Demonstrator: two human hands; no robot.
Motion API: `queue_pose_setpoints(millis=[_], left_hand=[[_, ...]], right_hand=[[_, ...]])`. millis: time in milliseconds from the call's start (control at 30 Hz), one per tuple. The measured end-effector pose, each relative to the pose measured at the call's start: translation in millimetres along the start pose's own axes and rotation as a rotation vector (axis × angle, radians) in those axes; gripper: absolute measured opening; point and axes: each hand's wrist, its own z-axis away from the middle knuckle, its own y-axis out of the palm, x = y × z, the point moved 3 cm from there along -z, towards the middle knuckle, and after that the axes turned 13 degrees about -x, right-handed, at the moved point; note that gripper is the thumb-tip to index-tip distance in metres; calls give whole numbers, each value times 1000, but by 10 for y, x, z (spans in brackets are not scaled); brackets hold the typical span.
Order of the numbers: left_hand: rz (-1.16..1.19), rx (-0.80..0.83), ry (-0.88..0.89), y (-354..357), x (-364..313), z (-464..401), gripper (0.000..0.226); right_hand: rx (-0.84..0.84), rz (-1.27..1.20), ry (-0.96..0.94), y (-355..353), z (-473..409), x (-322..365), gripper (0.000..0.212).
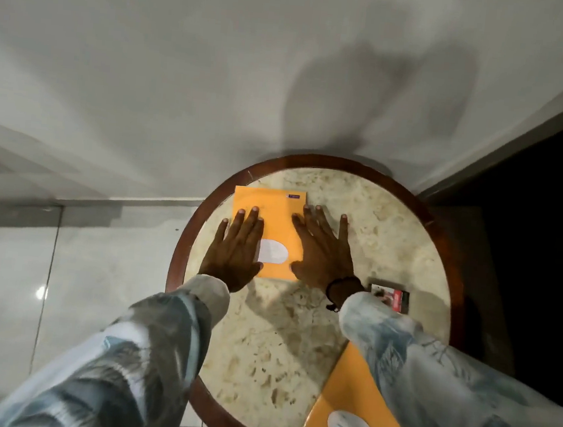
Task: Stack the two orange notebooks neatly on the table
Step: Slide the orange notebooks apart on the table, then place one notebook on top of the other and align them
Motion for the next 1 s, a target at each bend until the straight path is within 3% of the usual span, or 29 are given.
queue_pose_setpoints(millis=[100,167,300,400,467,533,667,833,1000], left_hand=[[84,-97,-77,-13,-423,350,57],[203,-97,-149,50,-790,662,50],[412,140,-262,368,-1596,1251,52],[549,151,-397,526,-2090,1537,55],[534,141,-464,597,-2291,1619,57],[510,153,-543,666,-2412,1625,55],[638,167,-776,717,-2435,1525,47],[891,-164,-865,432,-2252,1354,31],[982,-341,-937,15,-1404,775,27]], right_hand=[[-185,-172,158,-119,669,-122,66],[-231,-253,361,-95,1276,-261,57],[-76,-324,898,95,2468,-620,64],[57,-351,1138,286,3001,-816,84],[99,-425,1188,395,3116,-866,92],[74,-571,1252,463,3146,-905,86],[99,-720,1301,477,3119,-918,91],[-105,-845,1163,247,2689,-826,79],[-245,-929,931,40,1571,-449,51]])
